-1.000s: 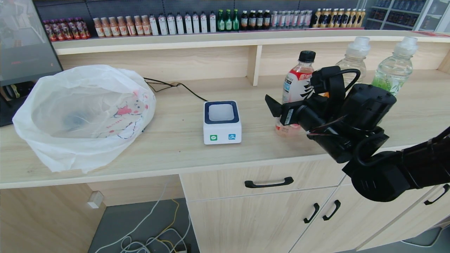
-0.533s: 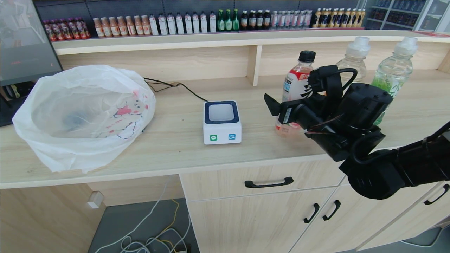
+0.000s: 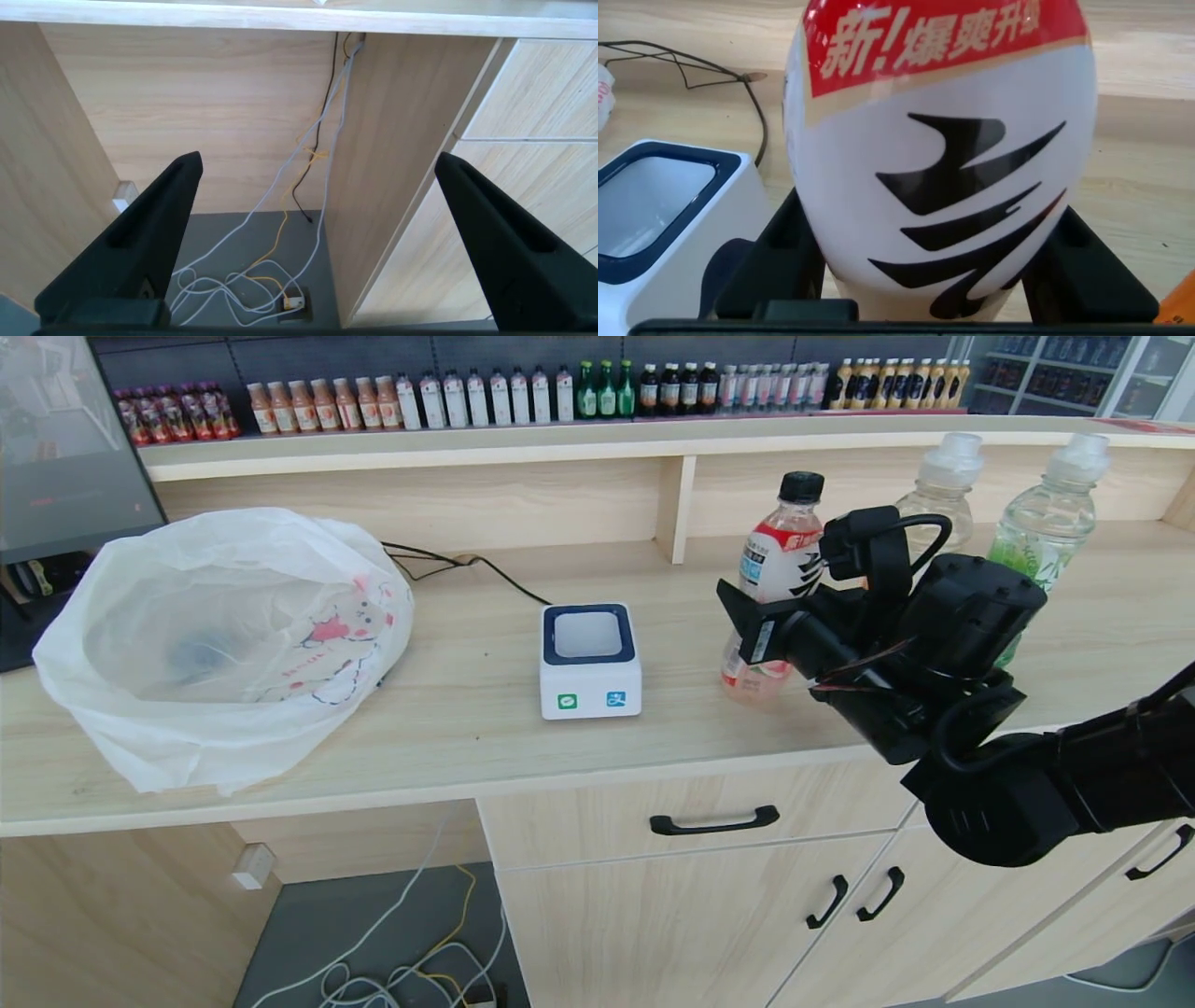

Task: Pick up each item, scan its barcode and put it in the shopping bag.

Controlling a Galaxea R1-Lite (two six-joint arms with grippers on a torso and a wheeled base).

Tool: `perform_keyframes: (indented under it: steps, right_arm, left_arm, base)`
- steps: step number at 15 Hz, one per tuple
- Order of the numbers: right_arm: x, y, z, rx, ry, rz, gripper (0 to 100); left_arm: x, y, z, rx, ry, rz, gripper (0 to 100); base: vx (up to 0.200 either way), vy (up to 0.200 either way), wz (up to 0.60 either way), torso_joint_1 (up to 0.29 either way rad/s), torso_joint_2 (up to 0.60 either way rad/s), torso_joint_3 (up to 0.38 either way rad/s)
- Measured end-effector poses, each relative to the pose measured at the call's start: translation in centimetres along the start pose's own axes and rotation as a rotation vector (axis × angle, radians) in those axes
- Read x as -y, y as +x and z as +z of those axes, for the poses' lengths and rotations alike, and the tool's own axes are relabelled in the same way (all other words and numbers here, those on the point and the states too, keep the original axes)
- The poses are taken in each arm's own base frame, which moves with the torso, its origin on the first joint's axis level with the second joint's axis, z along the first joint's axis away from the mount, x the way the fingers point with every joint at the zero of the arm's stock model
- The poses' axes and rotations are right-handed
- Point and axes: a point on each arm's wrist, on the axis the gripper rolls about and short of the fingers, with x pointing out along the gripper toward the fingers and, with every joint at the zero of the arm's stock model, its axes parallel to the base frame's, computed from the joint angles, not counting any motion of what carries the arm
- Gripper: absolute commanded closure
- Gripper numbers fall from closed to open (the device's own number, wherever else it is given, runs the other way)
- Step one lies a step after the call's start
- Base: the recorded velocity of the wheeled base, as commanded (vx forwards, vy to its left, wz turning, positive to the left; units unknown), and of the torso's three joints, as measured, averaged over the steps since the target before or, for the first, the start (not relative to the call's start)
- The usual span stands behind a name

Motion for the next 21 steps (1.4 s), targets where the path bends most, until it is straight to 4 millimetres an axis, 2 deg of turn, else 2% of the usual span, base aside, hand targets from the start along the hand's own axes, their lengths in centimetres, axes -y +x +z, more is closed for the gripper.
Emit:
perform_keyframes:
  steps: [10,15,21]
  right_arm:
    - [-0.4,-0.6,1.4,0.039,0.009,0.01,100]
    - [-0.1,-1.5,2.2,0.06,0.016,0.01,100]
    - [0.8,-5.3,3.8,0.064,0.016,0.016,100]
  left_arm:
    - [0.0,0.0,0.0,0.0,0.0,-0.001,0]
    - [0.0,0.0,0.0,0.0,0.0,0.0,0]
    - [0.0,0.0,0.0,0.0,0.0,0.0,0]
  base:
    - [0.0,0.0,0.0,0.0,0.0,0.0]
    - [0.0,0.0,0.0,0.0,0.0,0.0]
    - [0.0,0.0,0.0,0.0,0.0,0.0]
